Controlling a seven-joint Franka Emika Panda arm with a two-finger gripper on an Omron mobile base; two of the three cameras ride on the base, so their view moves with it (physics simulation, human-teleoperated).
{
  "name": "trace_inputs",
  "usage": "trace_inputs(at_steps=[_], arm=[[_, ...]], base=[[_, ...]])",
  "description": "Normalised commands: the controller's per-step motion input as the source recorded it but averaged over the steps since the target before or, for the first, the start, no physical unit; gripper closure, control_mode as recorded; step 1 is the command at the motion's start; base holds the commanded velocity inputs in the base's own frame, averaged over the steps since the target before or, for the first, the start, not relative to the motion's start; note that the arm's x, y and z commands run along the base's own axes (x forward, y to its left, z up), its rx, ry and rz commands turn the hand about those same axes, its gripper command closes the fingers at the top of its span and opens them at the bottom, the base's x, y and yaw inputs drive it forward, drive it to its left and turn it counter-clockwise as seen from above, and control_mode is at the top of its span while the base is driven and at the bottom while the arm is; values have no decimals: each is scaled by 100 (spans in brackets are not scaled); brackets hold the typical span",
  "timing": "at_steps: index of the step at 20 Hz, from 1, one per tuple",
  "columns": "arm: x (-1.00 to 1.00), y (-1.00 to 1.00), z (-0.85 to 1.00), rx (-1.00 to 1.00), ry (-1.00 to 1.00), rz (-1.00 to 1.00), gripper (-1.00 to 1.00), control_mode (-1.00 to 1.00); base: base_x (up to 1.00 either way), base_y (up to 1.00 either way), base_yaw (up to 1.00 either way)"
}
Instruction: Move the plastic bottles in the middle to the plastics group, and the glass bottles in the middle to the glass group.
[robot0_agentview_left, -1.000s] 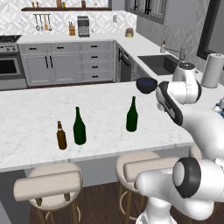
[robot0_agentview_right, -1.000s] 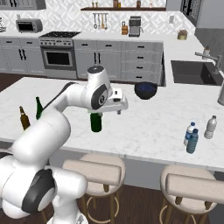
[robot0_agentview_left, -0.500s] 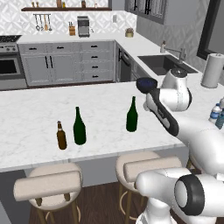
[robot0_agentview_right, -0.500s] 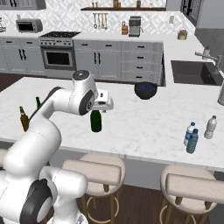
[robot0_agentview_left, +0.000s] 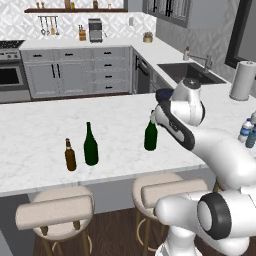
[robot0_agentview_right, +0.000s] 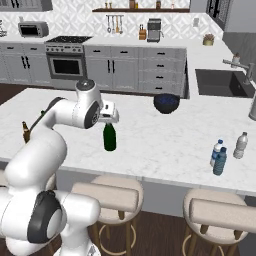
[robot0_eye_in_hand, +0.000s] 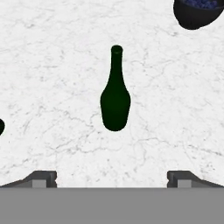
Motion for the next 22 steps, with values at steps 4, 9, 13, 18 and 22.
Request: trace_inputs(at_steps=[4, 9, 13, 18, 22], arm=[[27, 11, -7, 0, -9, 0, -100, -100], [13, 0, -11, 2, -6, 0, -100, -100], [2, 0, -20, 1, -5, 0, -100, -100], [16, 0, -22, 0, 1, 0, -100, -100], [39, 0, -10, 0, 3, 0, -100, -100]], base=[[0, 0, 0], [0, 0, 0], [0, 0, 0], [0, 0, 0], [0, 0, 0]])
